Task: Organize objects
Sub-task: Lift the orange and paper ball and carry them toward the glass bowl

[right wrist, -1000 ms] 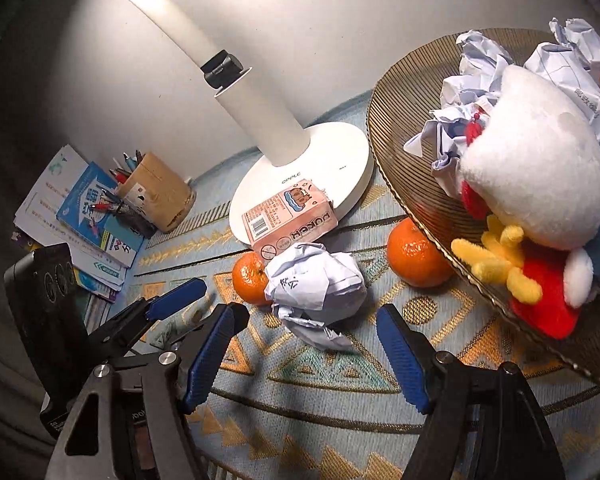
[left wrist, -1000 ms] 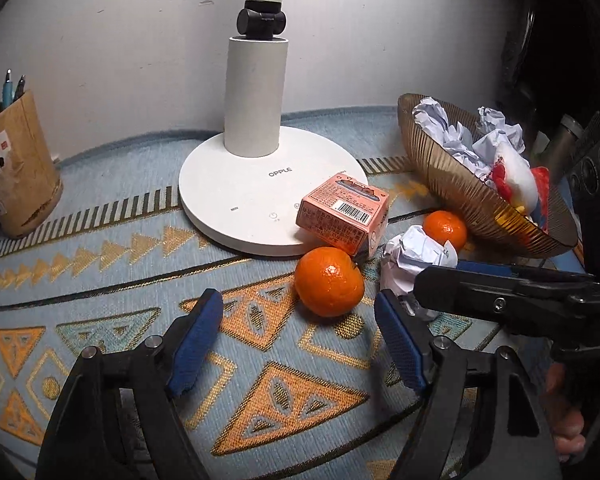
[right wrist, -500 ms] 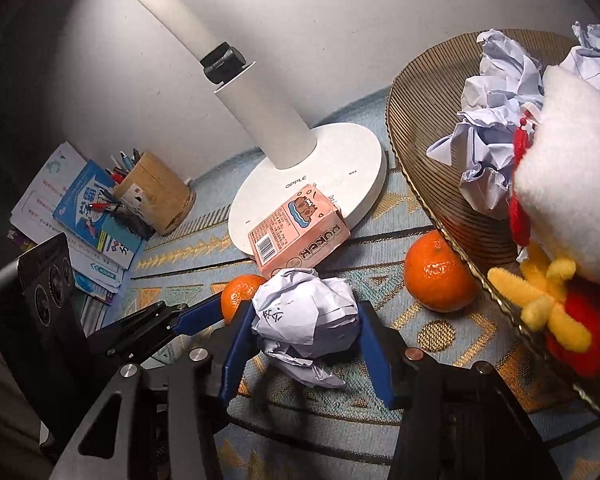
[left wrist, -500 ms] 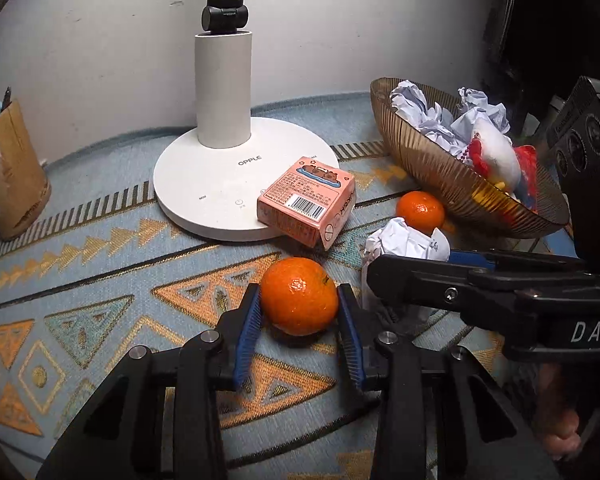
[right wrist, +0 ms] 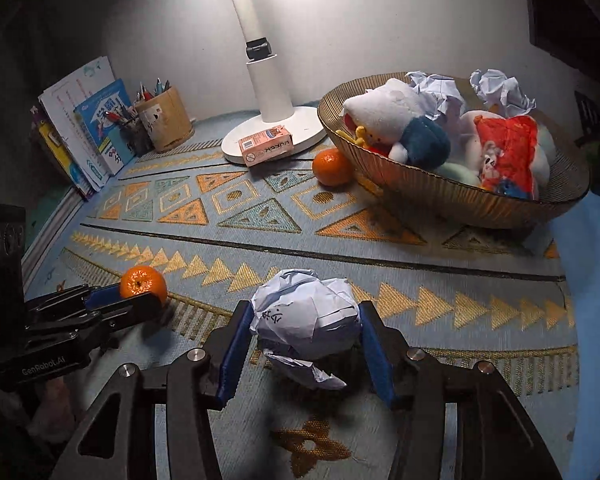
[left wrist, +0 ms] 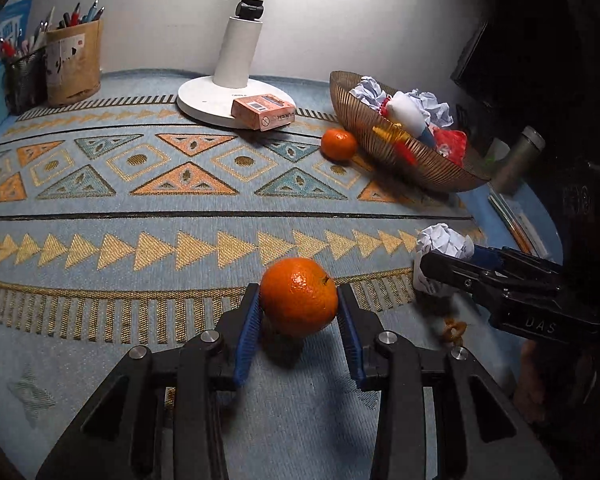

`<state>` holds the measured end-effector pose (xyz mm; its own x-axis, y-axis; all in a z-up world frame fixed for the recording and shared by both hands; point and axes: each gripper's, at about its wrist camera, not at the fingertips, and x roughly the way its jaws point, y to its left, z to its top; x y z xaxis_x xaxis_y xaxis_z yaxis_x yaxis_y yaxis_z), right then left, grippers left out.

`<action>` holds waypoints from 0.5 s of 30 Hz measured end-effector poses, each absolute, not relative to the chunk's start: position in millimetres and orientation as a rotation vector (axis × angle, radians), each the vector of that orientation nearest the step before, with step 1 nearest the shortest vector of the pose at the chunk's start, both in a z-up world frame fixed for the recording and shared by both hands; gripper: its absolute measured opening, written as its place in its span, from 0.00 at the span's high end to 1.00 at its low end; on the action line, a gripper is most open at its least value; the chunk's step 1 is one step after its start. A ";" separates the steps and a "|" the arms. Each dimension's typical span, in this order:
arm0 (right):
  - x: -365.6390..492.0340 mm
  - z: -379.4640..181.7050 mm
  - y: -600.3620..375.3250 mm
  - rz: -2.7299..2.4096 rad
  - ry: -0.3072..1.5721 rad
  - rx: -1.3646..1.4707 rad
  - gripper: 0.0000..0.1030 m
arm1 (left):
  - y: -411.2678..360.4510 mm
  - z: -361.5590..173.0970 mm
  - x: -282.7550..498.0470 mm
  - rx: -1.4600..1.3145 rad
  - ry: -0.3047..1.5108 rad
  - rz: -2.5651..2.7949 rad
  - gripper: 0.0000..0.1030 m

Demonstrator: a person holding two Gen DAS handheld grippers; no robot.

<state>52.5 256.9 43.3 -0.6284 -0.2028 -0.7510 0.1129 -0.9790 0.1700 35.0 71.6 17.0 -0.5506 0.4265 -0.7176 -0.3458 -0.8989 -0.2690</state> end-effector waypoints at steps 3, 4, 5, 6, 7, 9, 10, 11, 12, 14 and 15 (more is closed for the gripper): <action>56.2 39.6 258.2 -2.675 -0.165 1.253 0.44 | 74.1 16.5 38.6 -1.150 -0.087 2.454 0.67; 57.0 38.4 259.3 -2.669 -0.174 1.254 0.36 | 72.6 15.6 38.6 -1.155 -0.091 2.454 0.67; 58.9 37.4 260.8 -2.670 -0.181 1.253 0.34 | 70.5 15.5 37.9 -1.154 -0.096 2.462 0.67; 60.6 36.8 261.7 -2.666 -0.181 1.258 0.34 | 68.5 15.9 37.7 -1.148 -0.106 2.469 0.67; 62.2 36.7 262.7 -2.662 -0.185 1.258 0.34 | 66.4 16.3 37.9 -1.141 -0.120 2.467 0.67; 64.8 37.2 264.2 -2.665 -0.198 1.252 0.34 | 63.6 16.7 38.3 -1.134 -0.144 2.458 0.67; 65.4 37.3 265.1 -2.665 -0.205 1.251 0.34 | 62.6 16.6 37.8 -1.135 -0.157 2.452 0.67; 65.3 37.1 266.2 -2.667 -0.214 1.254 0.34 | 61.4 16.4 37.5 -1.135 -0.168 2.447 0.67; 64.7 37.0 267.4 -2.669 -0.224 1.257 0.34 | 60.5 16.2 37.2 -1.135 -0.177 2.443 0.67; 62.6 36.8 270.1 -2.671 -0.247 1.263 0.34 | 60.1 16.1 36.9 -1.133 -0.188 2.437 0.67; 60.0 36.3 271.1 -2.675 -0.258 1.271 0.34 | 60.3 16.4 37.2 -1.129 -0.188 2.436 0.67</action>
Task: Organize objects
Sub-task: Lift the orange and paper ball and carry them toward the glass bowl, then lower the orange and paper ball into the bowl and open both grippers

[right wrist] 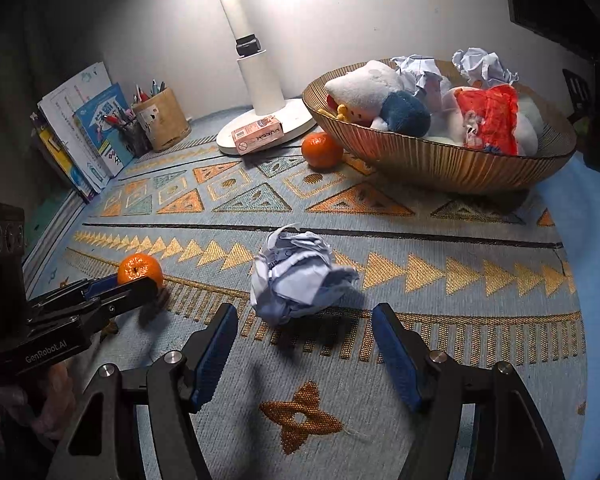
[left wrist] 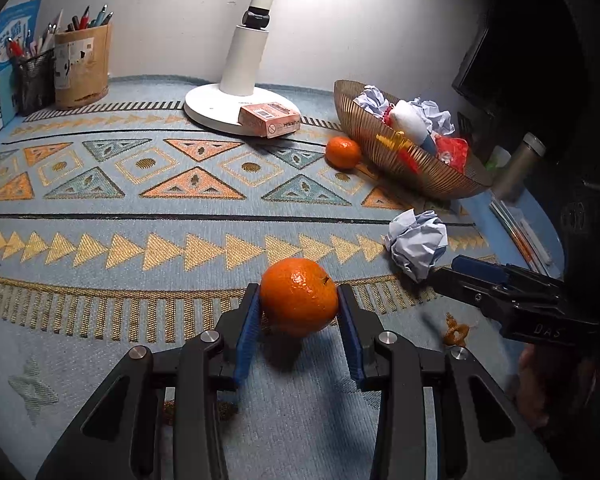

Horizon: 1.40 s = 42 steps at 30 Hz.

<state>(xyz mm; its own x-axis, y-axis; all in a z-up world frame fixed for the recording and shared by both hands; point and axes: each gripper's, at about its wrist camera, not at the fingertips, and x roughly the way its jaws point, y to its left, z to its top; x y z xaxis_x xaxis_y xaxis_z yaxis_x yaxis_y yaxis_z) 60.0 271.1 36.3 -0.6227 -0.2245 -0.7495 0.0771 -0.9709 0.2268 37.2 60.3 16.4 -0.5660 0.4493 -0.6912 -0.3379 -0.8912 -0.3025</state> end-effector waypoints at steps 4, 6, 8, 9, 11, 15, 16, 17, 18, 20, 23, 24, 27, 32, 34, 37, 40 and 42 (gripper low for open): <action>45.3 33.2 275.2 -2.655 -0.321 1.298 0.34 | 63.0 17.2 38.6 -1.122 -0.169 2.439 0.67; 38.1 31.6 274.1 -2.621 -0.363 1.307 0.34 | 63.1 17.0 38.5 -1.124 -0.165 2.437 0.67; 34.2 30.5 269.3 -2.592 -0.383 1.308 0.34 | 63.0 17.0 38.3 -1.124 -0.168 2.433 0.67; 32.7 29.9 265.0 -2.581 -0.384 1.311 0.33 | 62.7 16.9 38.1 -1.125 -0.170 2.431 0.67; 32.4 28.3 260.0 -2.569 -0.378 1.324 0.31 | 62.6 16.7 37.6 -1.129 -0.173 2.427 0.67; 33.7 31.1 260.5 -2.613 -0.412 1.289 0.23 | 63.4 16.3 37.1 -1.133 -0.168 2.421 0.67; 31.0 30.6 261.7 -2.625 -0.417 1.297 0.23 | 63.6 16.2 37.1 -1.134 -0.166 2.420 0.67; 27.6 28.8 262.6 -2.628 -0.424 1.316 0.23 | 63.8 16.1 37.1 -1.135 -0.163 2.420 0.67; 25.3 26.9 263.5 -2.624 -0.438 1.326 0.24 | 63.9 15.9 37.3 -1.135 -0.161 2.419 0.67; 25.4 28.0 264.4 -2.640 -0.430 1.311 0.44 | 64.5 16.0 37.6 -1.137 -0.156 2.424 0.67; 30.7 32.3 266.7 -2.641 -0.432 1.268 0.53 | 70.1 19.0 37.0 -1.151 -0.114 2.469 0.67; 33.7 35.6 268.4 -2.646 -0.426 1.254 0.53 | 72.6 23.1 37.2 -1.135 -0.115 2.499 0.67; 47.7 59.7 283.6 -2.676 -0.456 1.159 0.53 | 84.5 45.4 26.8 -1.075 -0.237 2.433 0.67; 56.1 127.1 340.2 -2.892 -0.471 0.911 0.53 | 148.6 98.6 -1.6 -0.925 -0.080 2.392 0.67; 46.4 139.8 369.8 -2.982 -0.494 0.877 0.53 | 178.9 110.0 -13.5 -0.870 -0.051 2.349 0.67; 23.1 141.9 412.6 -3.020 -0.598 0.890 0.52 | 224.0 108.2 -32.9 -0.859 -0.002 2.308 0.67; 3.4 135.3 437.8 -3.026 -0.645 0.932 0.52 | 255.8 97.2 -46.9 -0.864 0.063 2.292 0.67; -6.8 132.1 444.8 -3.042 -0.638 0.954 0.52 | 270.2 90.0 -52.0 -0.870 0.107 2.289 0.67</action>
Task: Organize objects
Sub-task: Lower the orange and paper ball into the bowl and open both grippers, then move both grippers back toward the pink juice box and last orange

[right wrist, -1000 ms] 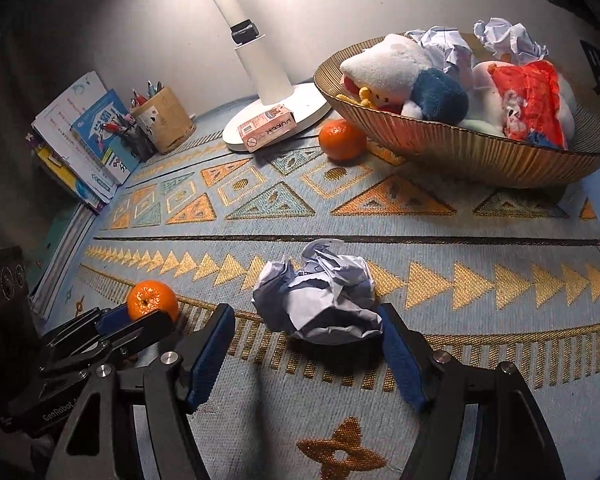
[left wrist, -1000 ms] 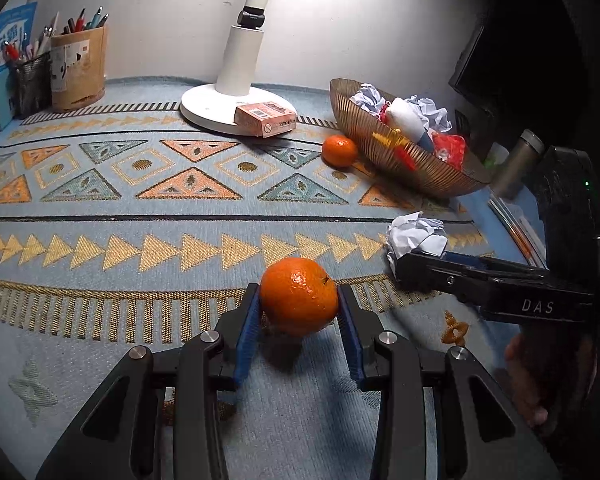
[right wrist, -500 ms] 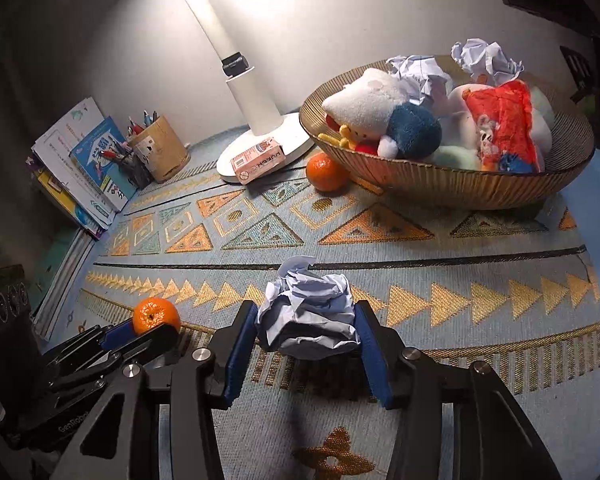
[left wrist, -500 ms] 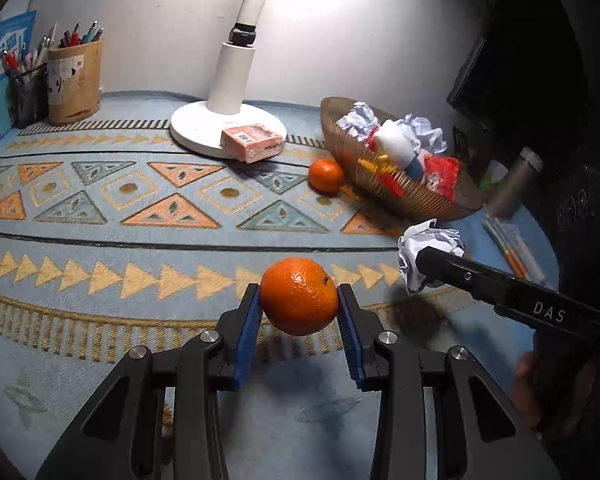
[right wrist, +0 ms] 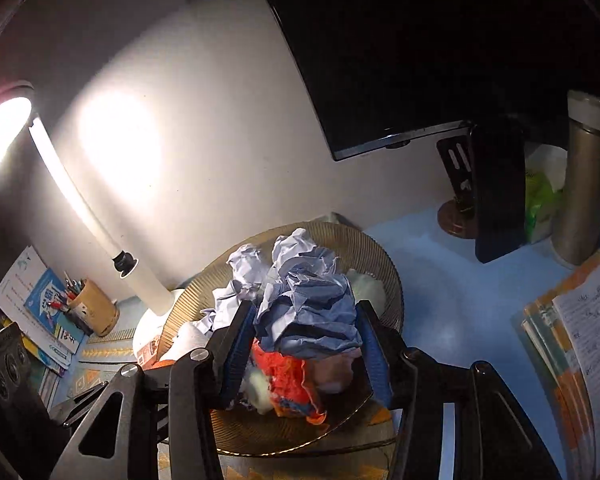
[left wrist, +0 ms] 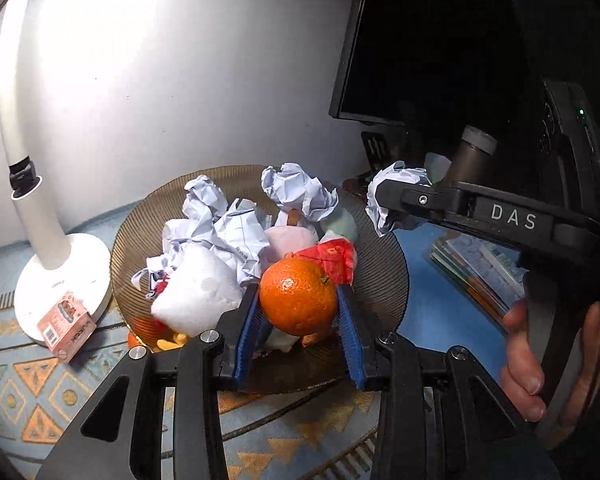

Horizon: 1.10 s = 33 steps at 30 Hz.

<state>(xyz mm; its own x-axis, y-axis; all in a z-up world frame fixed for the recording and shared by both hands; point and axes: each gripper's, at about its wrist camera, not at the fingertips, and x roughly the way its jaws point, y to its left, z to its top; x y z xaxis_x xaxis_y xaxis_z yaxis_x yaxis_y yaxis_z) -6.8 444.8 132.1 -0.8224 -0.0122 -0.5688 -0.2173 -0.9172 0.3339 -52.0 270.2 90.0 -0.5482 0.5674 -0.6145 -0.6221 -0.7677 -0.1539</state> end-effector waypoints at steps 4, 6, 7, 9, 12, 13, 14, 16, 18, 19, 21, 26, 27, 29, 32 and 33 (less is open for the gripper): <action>-21.2 123.1 450.5 2.819 0.581 -0.932 0.46 | 286.9 80.2 -52.4 -0.858 0.188 2.315 0.65; -25.7 118.8 450.7 2.820 0.577 -0.958 0.40 | 289.3 76.1 -55.0 -0.877 0.189 2.304 0.46; -25.9 117.4 451.3 2.813 0.571 -0.958 0.33 | 288.2 76.0 -55.8 -0.877 0.183 2.313 0.28; -22.9 117.5 453.3 2.803 0.553 -0.955 0.31 | 278.8 79.7 -54.9 -0.864 0.140 2.321 0.24; -11.4 120.2 457.1 2.793 0.564 -0.945 0.31 | 259.4 92.3 -46.9 -0.832 0.095 2.322 0.24; -6.6 121.4 457.6 2.796 0.583 -0.941 0.31 | 251.3 96.6 -43.4 -0.815 0.091 2.337 0.24; -1.4 122.9 456.8 2.801 0.603 -0.937 0.31 | 240.4 100.8 -39.7 -0.802 0.085 2.353 0.24; 10.0 127.7 450.0 2.815 0.627 -0.923 0.31 | 211.8 106.9 -34.1 -0.792 0.042 2.388 0.24; 21.9 134.5 437.1 2.839 0.628 -0.902 0.31 | 176.6 110.2 -29.7 -0.795 -0.016 2.449 0.24; 27.7 137.9 428.7 2.852 0.630 -0.893 0.30 | 158.9 111.4 -26.3 -0.792 -0.034 2.500 0.24; 37.9 143.5 411.5 2.873 0.636 -0.872 0.23 | 126.7 111.7 -16.9 -0.782 -0.023 2.617 0.24; 57.3 144.7 363.9 2.919 0.726 -0.850 0.09 | 61.0 93.6 -5.6 -0.847 -0.068 2.714 0.24; 58.5 144.1 352.3 2.937 0.730 -0.867 0.09 | 49.1 86.6 -7.8 -0.879 -0.101 2.717 0.24; 59.0 140.9 327.1 2.964 0.715 -0.915 0.09 | 29.9 71.8 -12.5 -0.930 -0.153 2.721 0.24; 59.1 129.6 287.0 2.994 0.637 -1.004 0.09 | 14.1 51.1 -17.1 -0.981 -0.194 2.715 0.24; 58.5 123.4 274.8 2.993 0.601 -1.036 0.09 | 12.2 44.2 -17.7 -0.996 -0.207 2.709 0.24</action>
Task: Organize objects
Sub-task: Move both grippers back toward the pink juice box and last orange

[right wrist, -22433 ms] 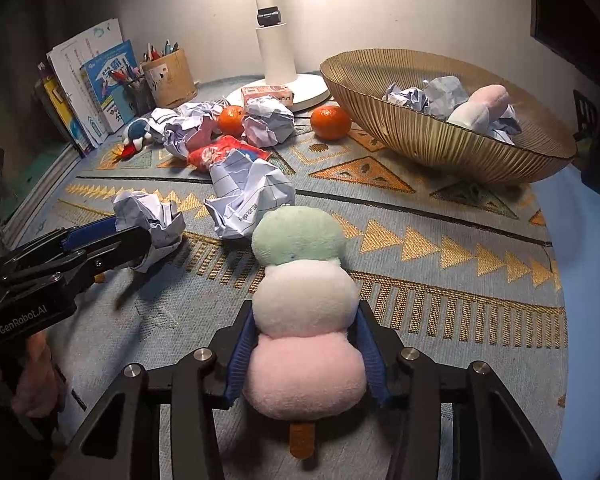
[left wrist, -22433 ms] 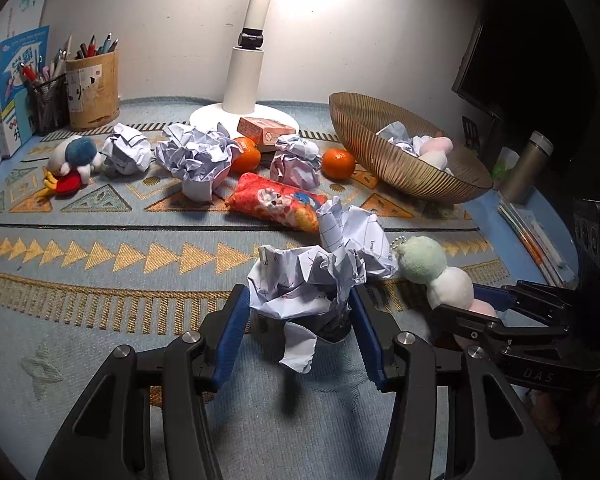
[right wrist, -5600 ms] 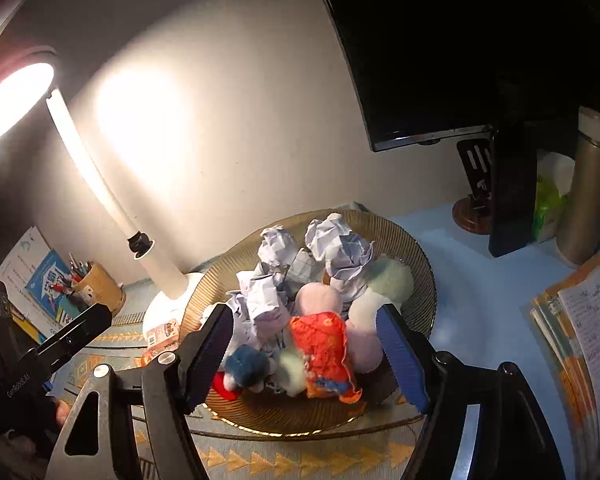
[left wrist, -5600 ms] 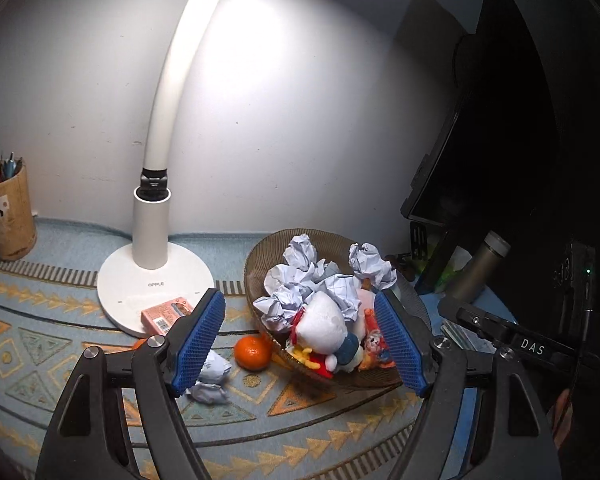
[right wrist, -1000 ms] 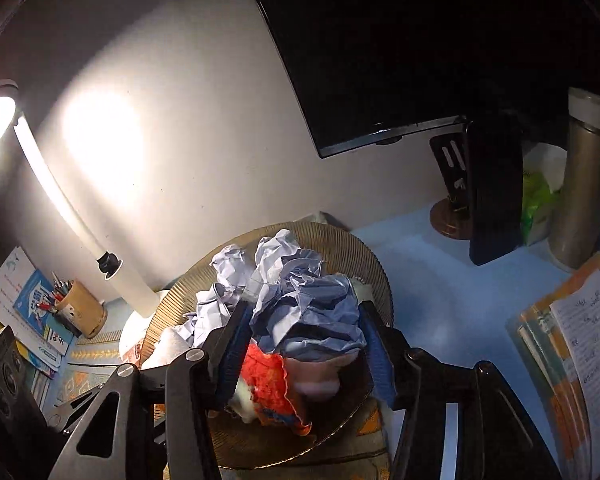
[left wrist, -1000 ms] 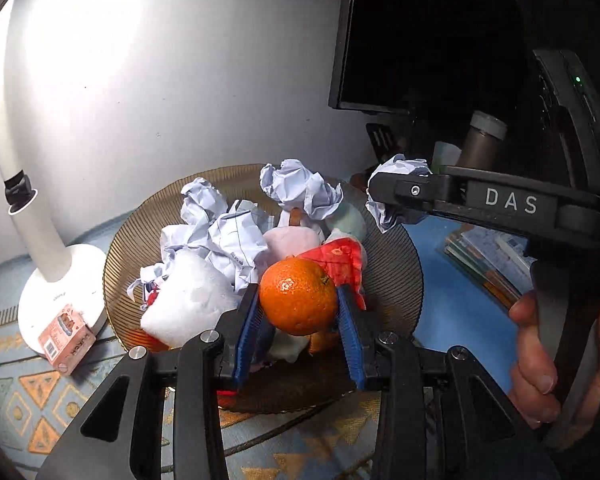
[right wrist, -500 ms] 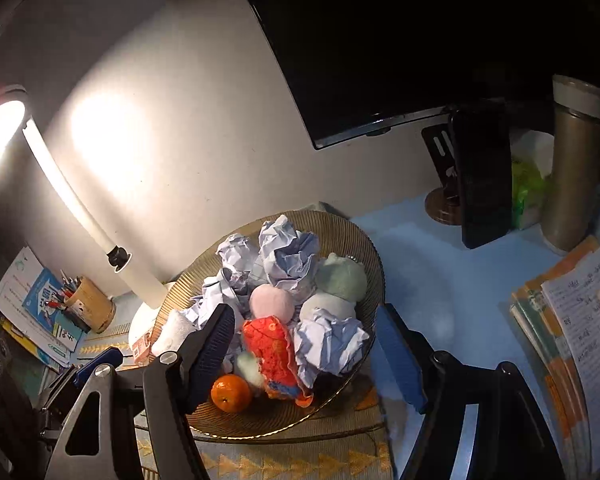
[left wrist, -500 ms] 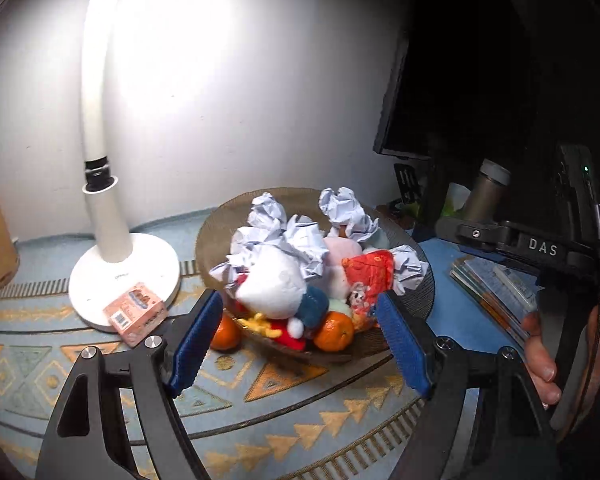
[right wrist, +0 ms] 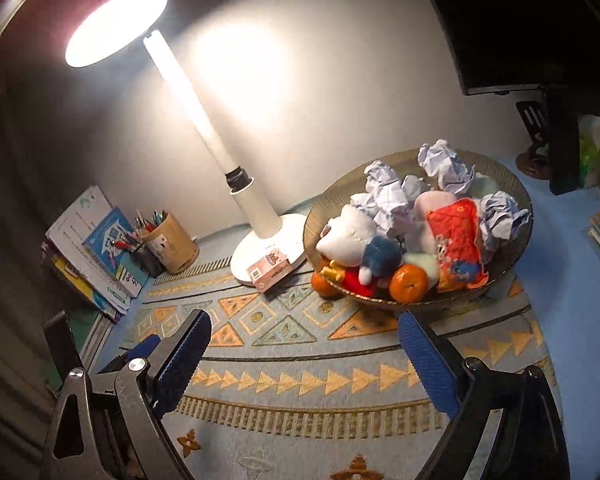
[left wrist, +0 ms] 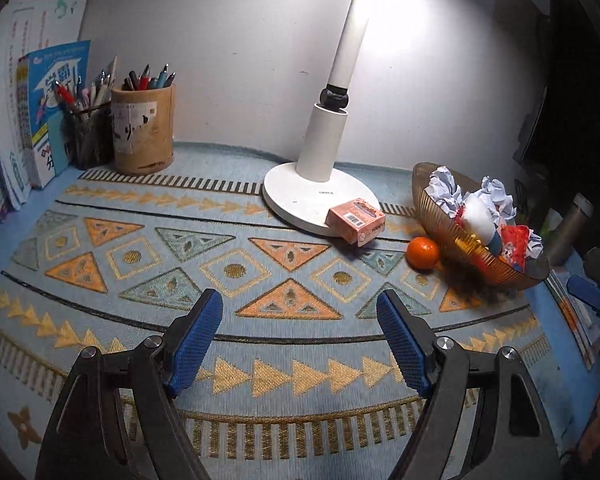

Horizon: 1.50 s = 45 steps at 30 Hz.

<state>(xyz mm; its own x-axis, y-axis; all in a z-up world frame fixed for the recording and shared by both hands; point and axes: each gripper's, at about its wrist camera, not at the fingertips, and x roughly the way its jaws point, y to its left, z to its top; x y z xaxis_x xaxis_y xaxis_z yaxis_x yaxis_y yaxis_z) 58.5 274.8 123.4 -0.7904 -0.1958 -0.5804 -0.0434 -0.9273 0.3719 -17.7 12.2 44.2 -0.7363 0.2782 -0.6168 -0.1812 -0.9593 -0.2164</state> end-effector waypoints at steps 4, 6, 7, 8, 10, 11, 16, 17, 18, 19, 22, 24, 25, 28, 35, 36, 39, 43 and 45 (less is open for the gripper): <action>51.6 98.4 241.9 -2.866 -0.451 1.070 0.09 | 6.5 28.1 -18.9 -1.046 -0.269 2.659 0.24; 47.0 88.3 233.6 -2.898 -0.387 1.096 0.09 | 7.4 30.2 -16.9 -1.014 -0.266 2.669 0.24; 44.4 83.4 230.7 -2.910 -0.361 1.101 0.09 | 7.9 29.6 -17.3 -1.019 -0.260 2.673 0.24; 40.0 78.2 227.5 -2.924 -0.331 1.117 0.09 | 8.3 28.4 -18.2 -1.031 -0.259 2.670 0.24; 30.6 66.0 224.2 -2.955 -0.291 1.154 0.09 | 7.3 27.3 -19.2 -1.037 -0.268 2.662 0.24; 26.5 59.7 223.7 -2.974 -0.270 1.164 0.09 | 6.0 27.6 -19.0 -1.033 -0.275 2.663 0.24; 8.7 38.0 229.7 -3.010 -0.254 1.257 0.09 | 1.4 26.5 -22.1 -1.047 -0.314 2.648 0.24; 9.9 40.4 231.9 -3.022 -0.263 1.223 0.09 | 1.2 26.7 -22.3 -1.046 -0.315 2.648 0.24; 11.6 42.3 233.2 -3.034 -0.266 1.197 0.09 | 1.3 26.6 -22.0 -1.045 -0.313 2.649 0.24; 11.8 42.4 234.1 -3.034 -0.270 1.194 0.09 | 1.6 26.3 -21.8 -1.045 -0.310 2.650 0.24; 10.1 40.2 236.4 -3.017 -0.296 1.215 0.09 | 2.2 25.5 -21.8 -1.050 -0.306 2.652 0.24; 11.1 40.6 236.6 -3.014 -0.302 1.205 0.09 | 2.1 25.2 -22.0 -1.053 -0.306 2.653 0.24; 11.2 40.5 236.4 -3.012 -0.304 1.202 0.09 | 1.9 24.8 -22.3 -1.055 -0.306 2.654 0.24; 11.4 41.0 237.8 -3.001 -0.322 1.195 0.14 | 3.9 24.5 -24.0 -1.060 -0.291 2.633 0.24; -11.3 38.8 258.6 -2.885 -0.745 1.202 0.32 | 44.7 66.1 -75.5 -0.985 0.104 2.441 0.24; -18.6 36.5 260.8 -2.849 -0.833 1.206 0.32 | 49.8 66.7 -87.9 -0.981 0.123 2.428 0.24; -37.1 31.2 263.4 -2.815 -0.984 1.193 0.32 | 62.2 56.2 -124.8 -1.012 0.152 2.392 0.24; -59.9 24.9 263.3 -2.864 -1.001 1.231 0.32 | 84.4 39.5 -145.2 -1.016 0.274 2.324 0.26; -66.3 25.2 267.0 -2.895 -1.034 1.210 0.34 | 88.9 34.6 -152.0 -1.010 0.301 2.321 0.26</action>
<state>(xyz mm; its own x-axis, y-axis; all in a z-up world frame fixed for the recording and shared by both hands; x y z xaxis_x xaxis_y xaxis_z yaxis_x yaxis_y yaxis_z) -66.3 267.0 25.2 -0.7205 -0.0859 -0.6881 -0.3695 -0.7921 0.4858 -152.0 88.9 34.6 -0.5421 0.4234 -0.7259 -0.5943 -0.8039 -0.0250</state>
